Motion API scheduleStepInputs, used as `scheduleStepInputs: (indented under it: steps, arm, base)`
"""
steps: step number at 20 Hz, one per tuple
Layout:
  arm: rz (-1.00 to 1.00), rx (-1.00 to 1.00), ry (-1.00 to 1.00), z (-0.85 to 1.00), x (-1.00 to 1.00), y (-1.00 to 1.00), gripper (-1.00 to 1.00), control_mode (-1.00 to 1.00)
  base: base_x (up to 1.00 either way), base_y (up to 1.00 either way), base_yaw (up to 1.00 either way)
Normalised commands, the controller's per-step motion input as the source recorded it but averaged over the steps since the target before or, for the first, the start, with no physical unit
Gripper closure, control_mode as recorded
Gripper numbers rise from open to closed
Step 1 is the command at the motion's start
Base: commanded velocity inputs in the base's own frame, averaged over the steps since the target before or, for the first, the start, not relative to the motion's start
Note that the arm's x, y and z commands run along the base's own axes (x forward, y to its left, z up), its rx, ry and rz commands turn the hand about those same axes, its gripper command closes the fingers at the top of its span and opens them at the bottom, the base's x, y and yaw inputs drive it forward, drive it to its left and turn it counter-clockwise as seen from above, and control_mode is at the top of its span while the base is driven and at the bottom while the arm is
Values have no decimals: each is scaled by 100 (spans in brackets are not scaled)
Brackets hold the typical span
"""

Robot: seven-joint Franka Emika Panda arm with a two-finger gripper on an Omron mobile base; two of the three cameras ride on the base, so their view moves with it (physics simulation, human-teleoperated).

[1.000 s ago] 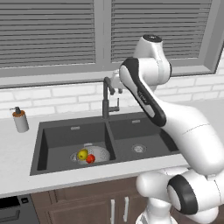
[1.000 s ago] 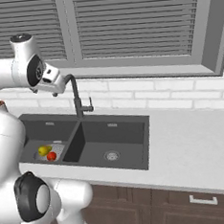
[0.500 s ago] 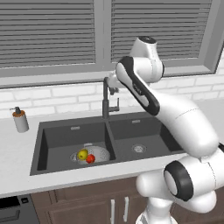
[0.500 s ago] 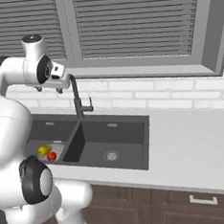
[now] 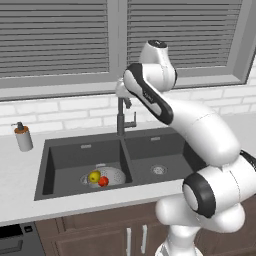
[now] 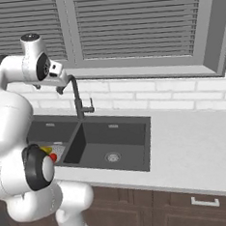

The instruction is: Put the colander in the sink, put the pear, apple in the colander, and turn on the sink faucet and pour water over the colander.

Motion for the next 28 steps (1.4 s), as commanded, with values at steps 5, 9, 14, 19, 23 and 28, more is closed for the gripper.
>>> scheduleStepInputs:
  steps: [5, 9, 14, 19, 23, 28]
  arm:
    - [-12, 0, 0, -4, 30, 1, -100, -100]
    - [-11, 0, 0, -17, 18, -11, -100, -100]
    - [-6, 0, 0, -31, 20, -3, -100, -100]
    - [0, 0, 0, -28, 35, 0, -100, -100]
    - [0, 0, 0, -21, 43, 0, -100, -100]
    - [0, 0, 0, -15, 40, 0, -100, -100]
  base:
    - [0, 0, 0]
    - [0, 0, 0]
    - [0, 0, 0]
    - [0, 0, 0]
    - [0, 0, 0]
    - [0, 0, 0]
